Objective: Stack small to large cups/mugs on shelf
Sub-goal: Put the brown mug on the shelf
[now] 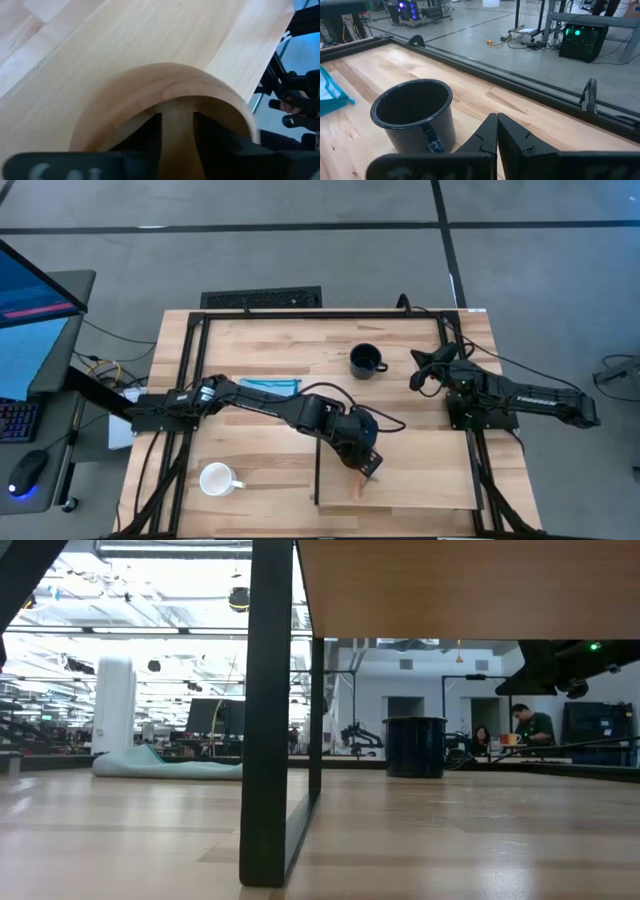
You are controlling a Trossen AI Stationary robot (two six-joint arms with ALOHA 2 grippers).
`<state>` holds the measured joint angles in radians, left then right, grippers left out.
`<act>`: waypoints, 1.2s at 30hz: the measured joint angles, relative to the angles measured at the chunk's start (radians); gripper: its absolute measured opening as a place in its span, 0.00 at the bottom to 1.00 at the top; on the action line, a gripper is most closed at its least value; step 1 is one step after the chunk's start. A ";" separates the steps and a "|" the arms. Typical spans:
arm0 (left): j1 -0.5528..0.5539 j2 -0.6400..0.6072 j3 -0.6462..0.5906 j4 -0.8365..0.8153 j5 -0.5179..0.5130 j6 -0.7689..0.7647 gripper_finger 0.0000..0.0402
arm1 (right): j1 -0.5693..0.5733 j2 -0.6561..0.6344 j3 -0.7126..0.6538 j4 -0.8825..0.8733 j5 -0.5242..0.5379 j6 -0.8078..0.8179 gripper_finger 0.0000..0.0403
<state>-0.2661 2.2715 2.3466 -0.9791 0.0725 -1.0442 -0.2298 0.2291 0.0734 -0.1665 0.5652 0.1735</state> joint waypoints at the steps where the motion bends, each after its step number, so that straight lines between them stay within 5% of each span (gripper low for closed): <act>1: 0.001 0.000 0.000 0.001 -0.001 0.002 0.20 | 0.000 0.000 0.000 0.000 0.000 0.000 0.08; 8: 0.001 0.000 0.000 0.002 0.002 0.012 0.14 | 0.000 0.000 0.000 0.000 0.000 -0.001 0.08; 36: 0.002 -0.003 0.002 0.014 0.088 0.048 0.29 | -0.001 0.000 0.000 0.000 0.008 -0.001 0.08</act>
<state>-0.2638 2.2684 2.3482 -0.9653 0.1606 -0.9962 -0.2306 0.2291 0.0738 -0.1661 0.5735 0.1730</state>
